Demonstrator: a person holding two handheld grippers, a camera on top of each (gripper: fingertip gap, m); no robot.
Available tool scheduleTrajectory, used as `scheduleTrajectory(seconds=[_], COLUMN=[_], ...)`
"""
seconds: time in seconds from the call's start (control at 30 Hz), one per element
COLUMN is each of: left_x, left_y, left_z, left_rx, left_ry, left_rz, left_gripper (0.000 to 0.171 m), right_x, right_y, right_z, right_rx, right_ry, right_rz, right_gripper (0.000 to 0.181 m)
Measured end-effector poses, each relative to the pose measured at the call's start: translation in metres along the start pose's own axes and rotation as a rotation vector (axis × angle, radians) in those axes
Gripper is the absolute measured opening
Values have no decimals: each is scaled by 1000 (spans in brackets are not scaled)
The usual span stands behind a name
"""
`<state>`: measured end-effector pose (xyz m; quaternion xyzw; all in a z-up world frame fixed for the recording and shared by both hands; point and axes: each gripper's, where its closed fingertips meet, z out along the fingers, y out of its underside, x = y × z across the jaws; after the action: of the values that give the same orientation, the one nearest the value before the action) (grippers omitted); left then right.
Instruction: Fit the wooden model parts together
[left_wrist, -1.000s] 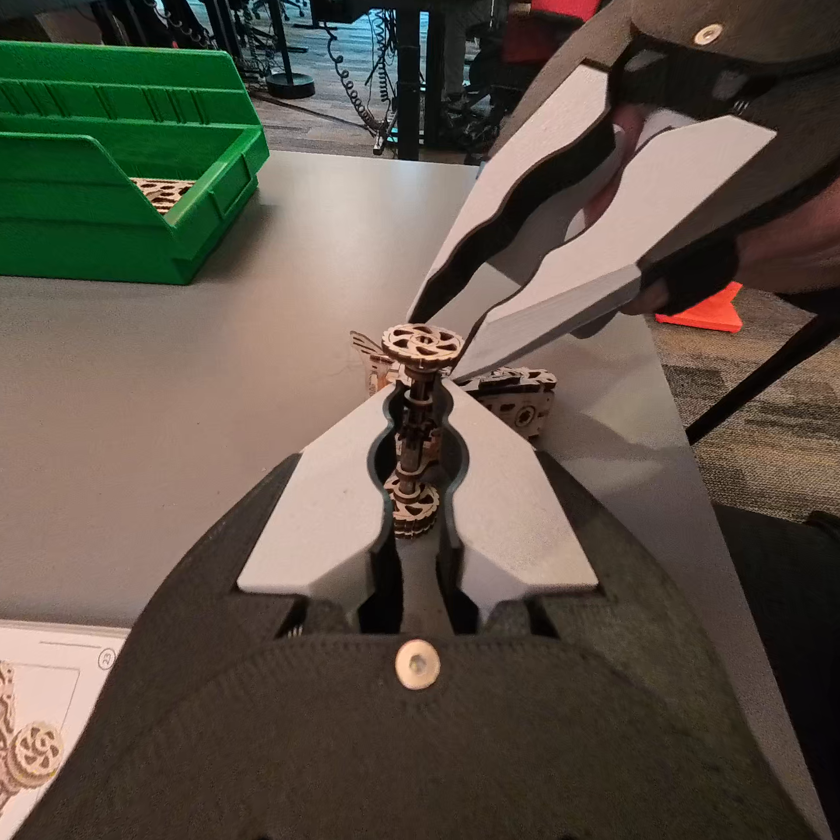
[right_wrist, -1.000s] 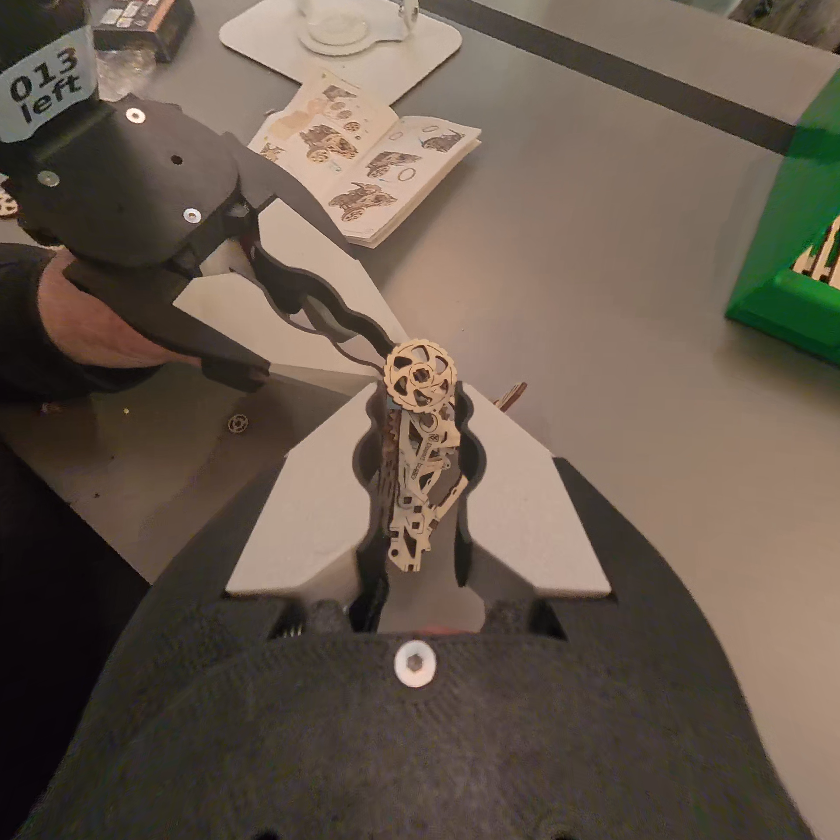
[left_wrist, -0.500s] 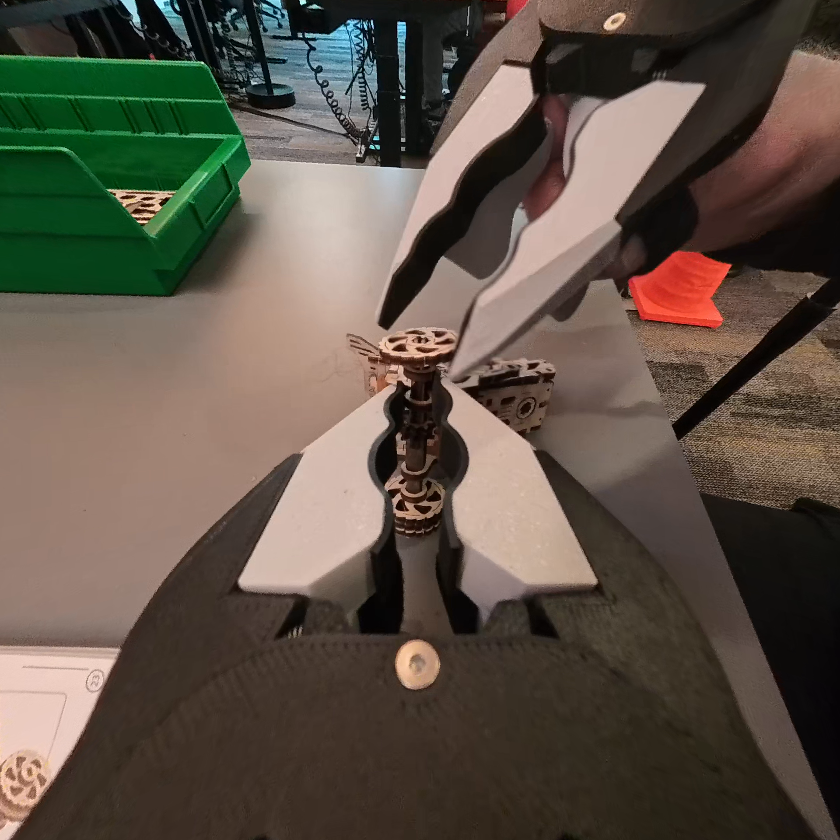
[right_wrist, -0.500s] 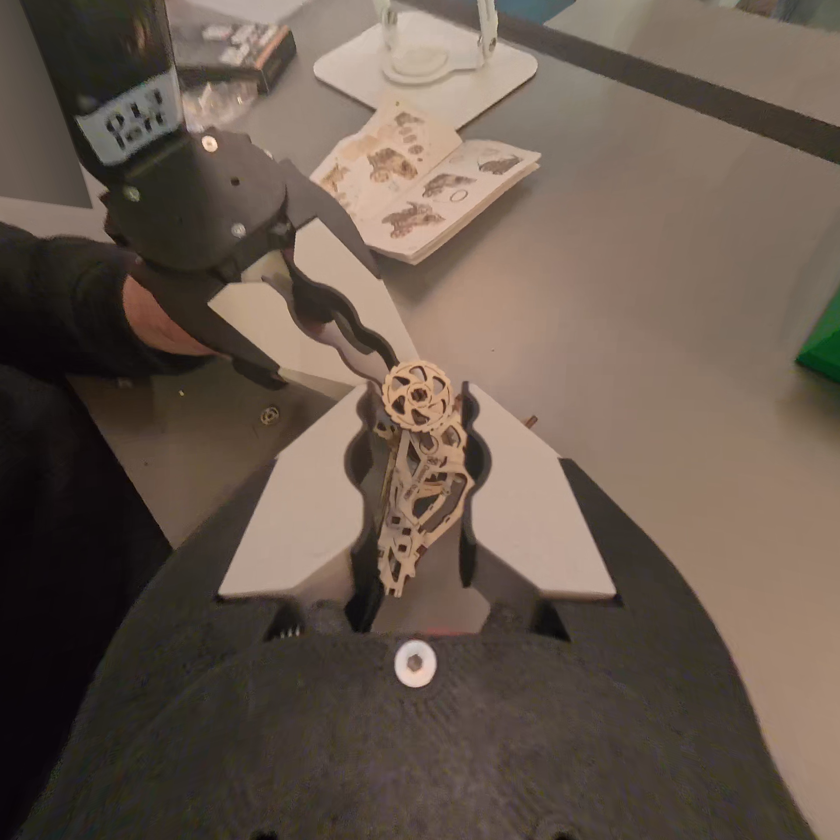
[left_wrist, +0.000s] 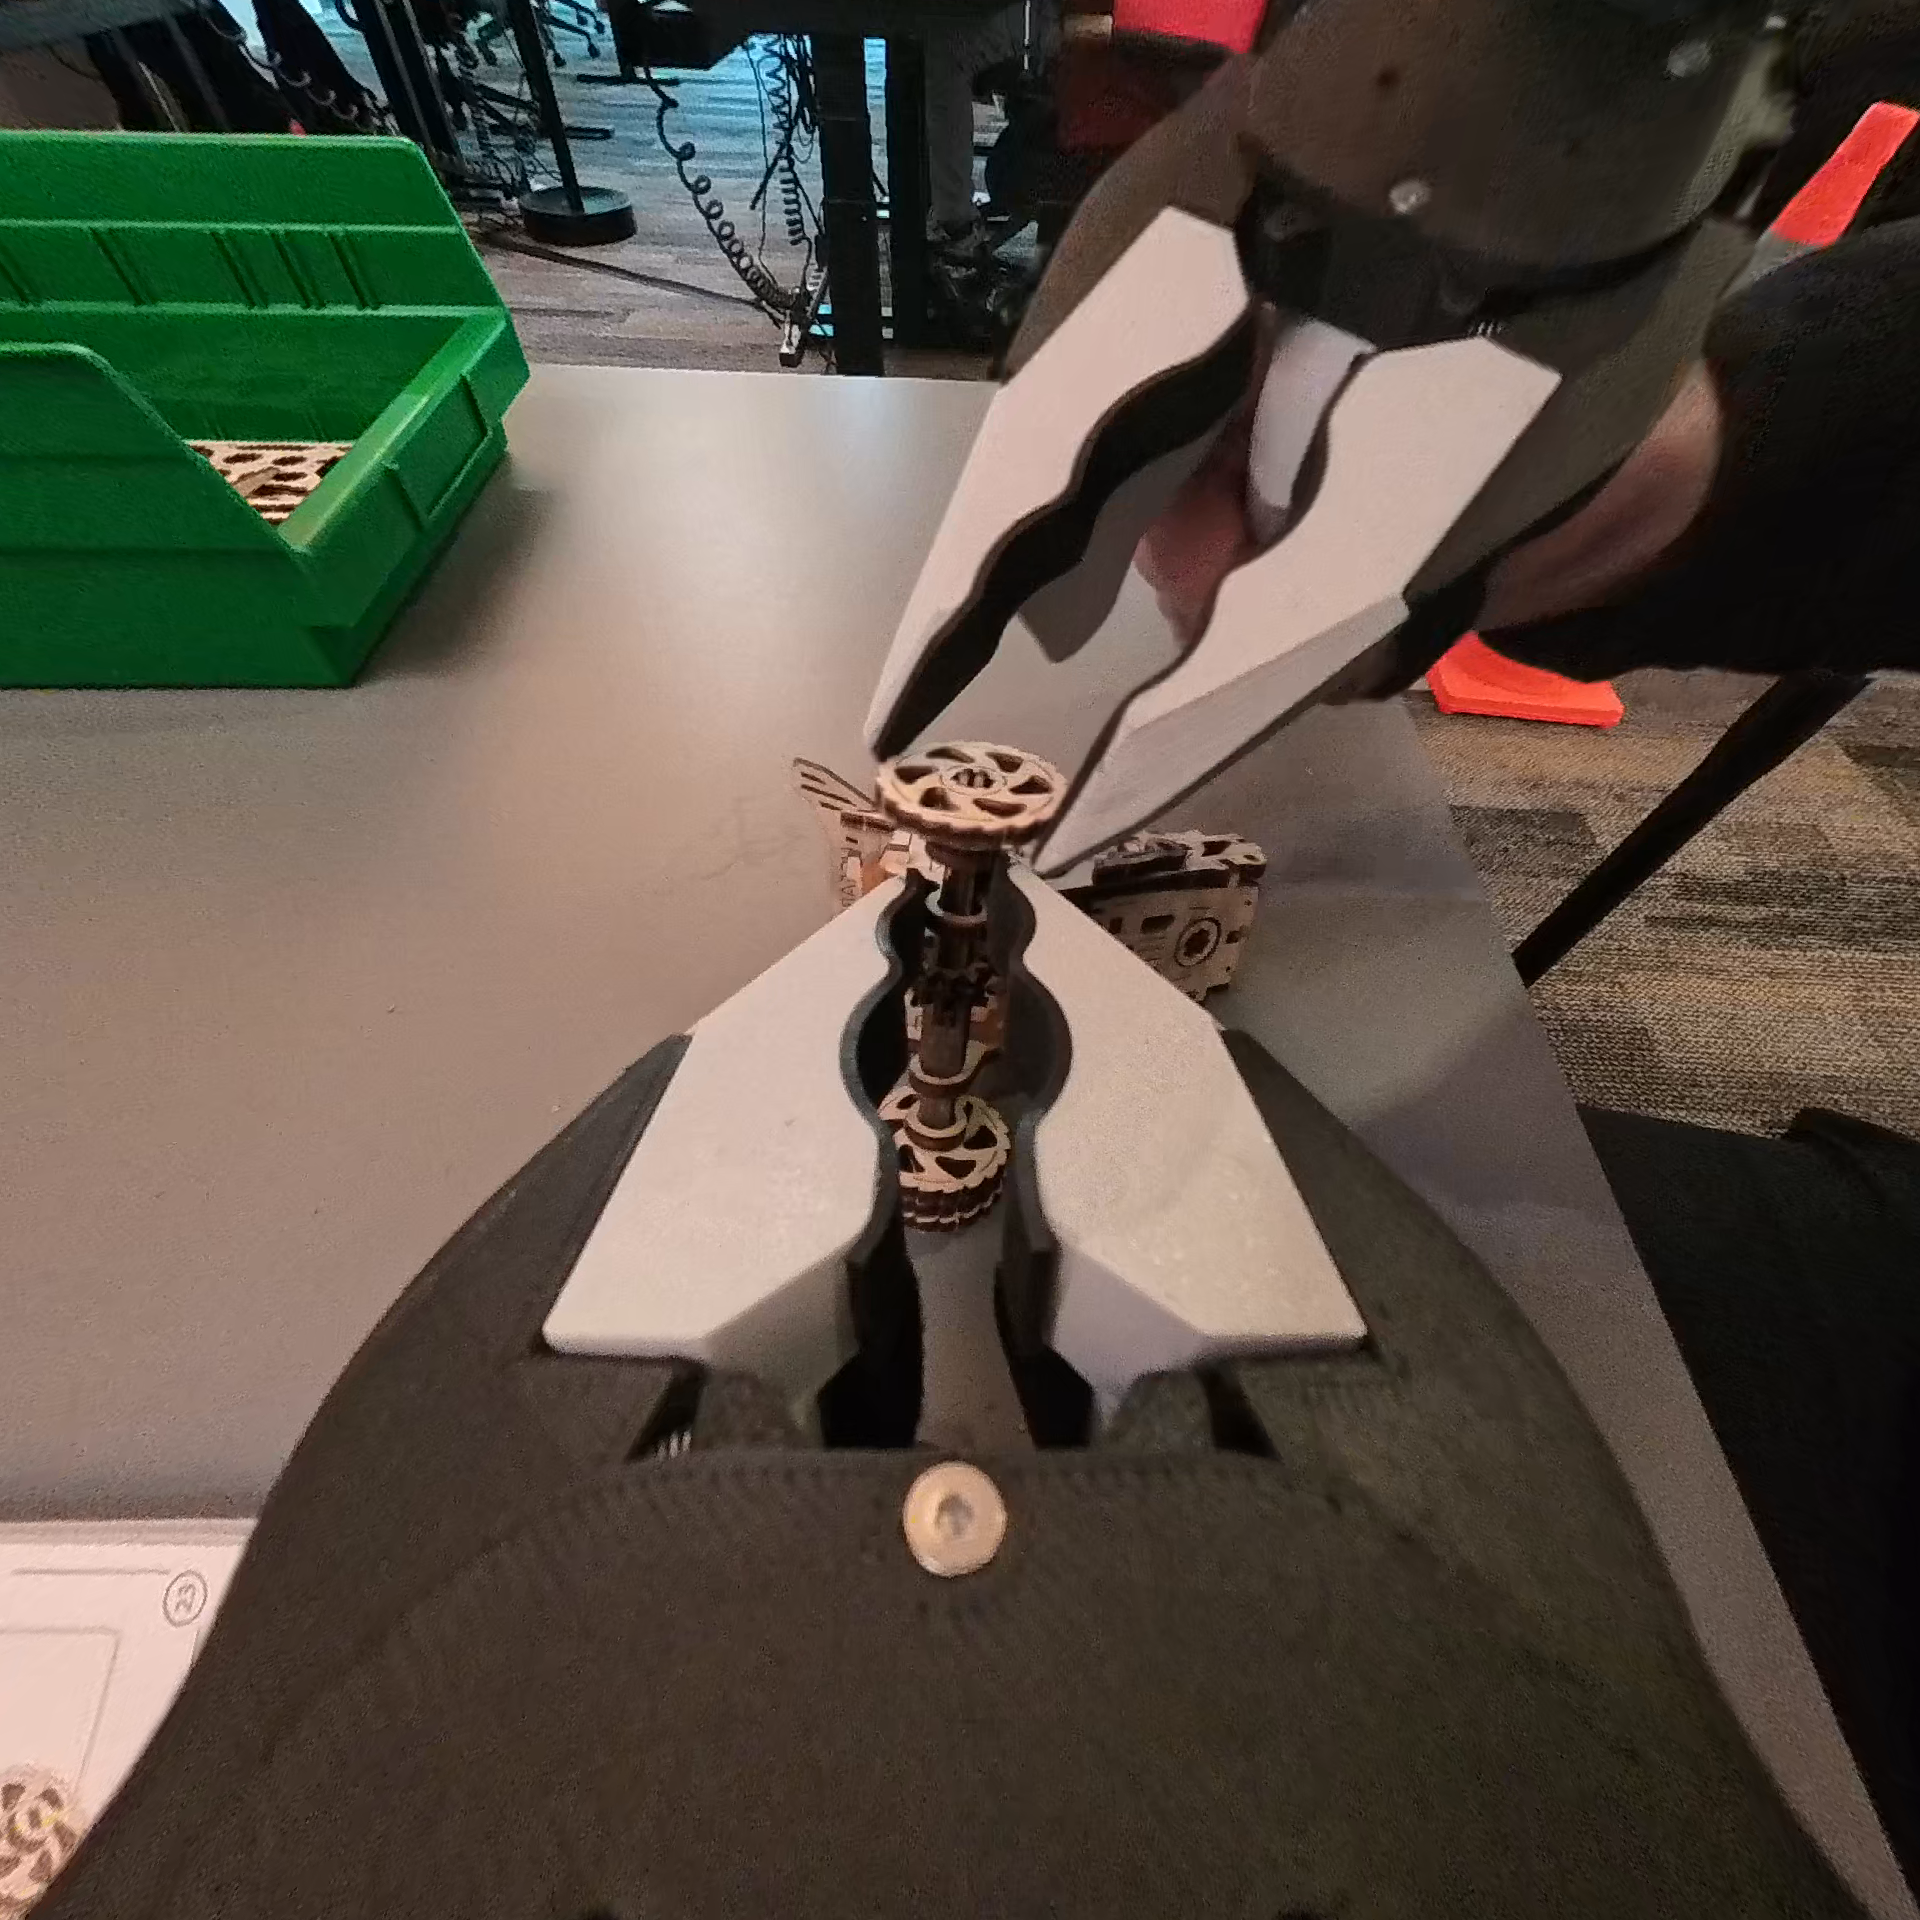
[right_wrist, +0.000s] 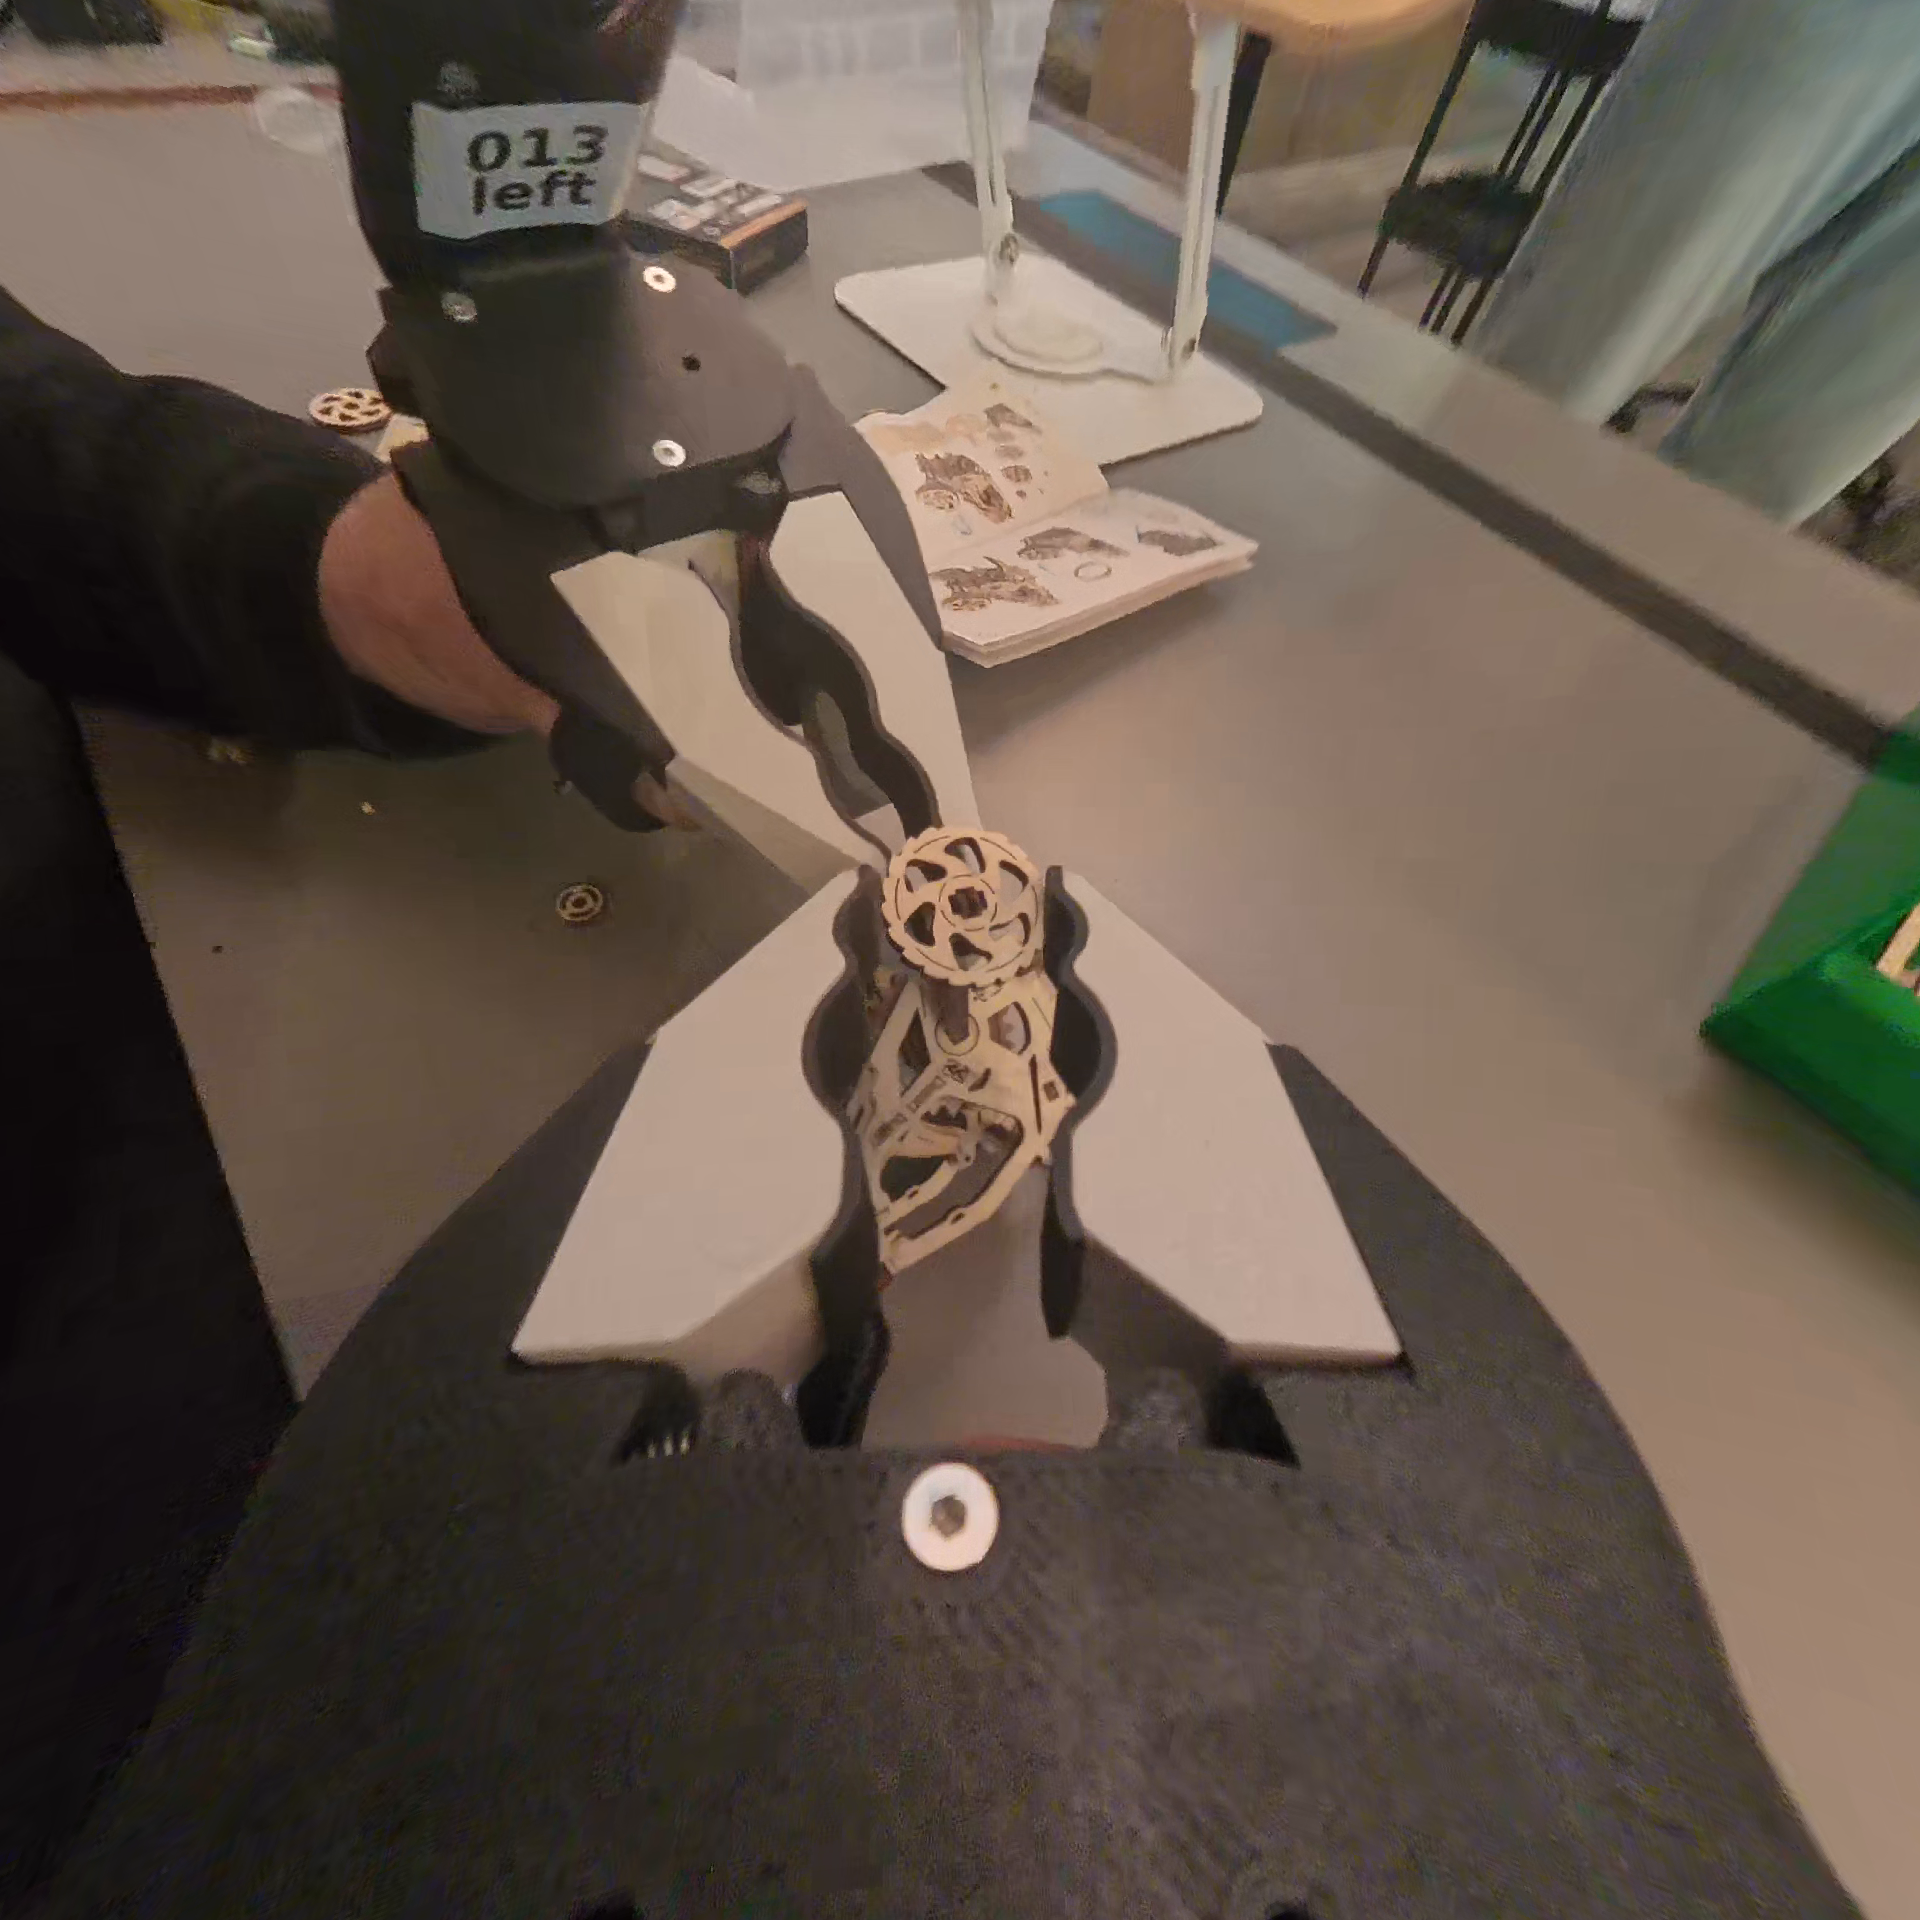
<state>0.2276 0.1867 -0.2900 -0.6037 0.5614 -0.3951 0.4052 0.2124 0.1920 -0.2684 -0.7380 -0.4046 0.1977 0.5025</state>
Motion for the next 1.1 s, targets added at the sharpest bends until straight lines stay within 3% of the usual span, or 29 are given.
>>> scheduleTrajectory(seconds=[0.2,0.3,0.43,0.57,0.73,0.9,1.1], left_x=[0,-1,-1,-1,0,0,0], left_y=[0,0,0,0,0,0,-1], left_z=[0,0,0,0,0,1,1], left_rx=[2,3,3,4,2,2,2], left_ry=[8,2,-4,0,3,0,-7], left_rz=[-5,-3,0,1,3,3,10], left_gripper=[9,9,9,9,9,9,9], right_x=[0,-1,4,1,1,11,11], right_y=[-1,-6,7,7,7,-6,1], right_z=[-1,-1,1,0,-1,-8,-9], right_rx=[20,-9,-147,-186,-202,-106,-161], right_ry=[34,-21,-56,-61,-61,-102,-73], right_rz=[-36,54,228,239,164,270,294], right_gripper=[29,47,38,31,30,30,30])
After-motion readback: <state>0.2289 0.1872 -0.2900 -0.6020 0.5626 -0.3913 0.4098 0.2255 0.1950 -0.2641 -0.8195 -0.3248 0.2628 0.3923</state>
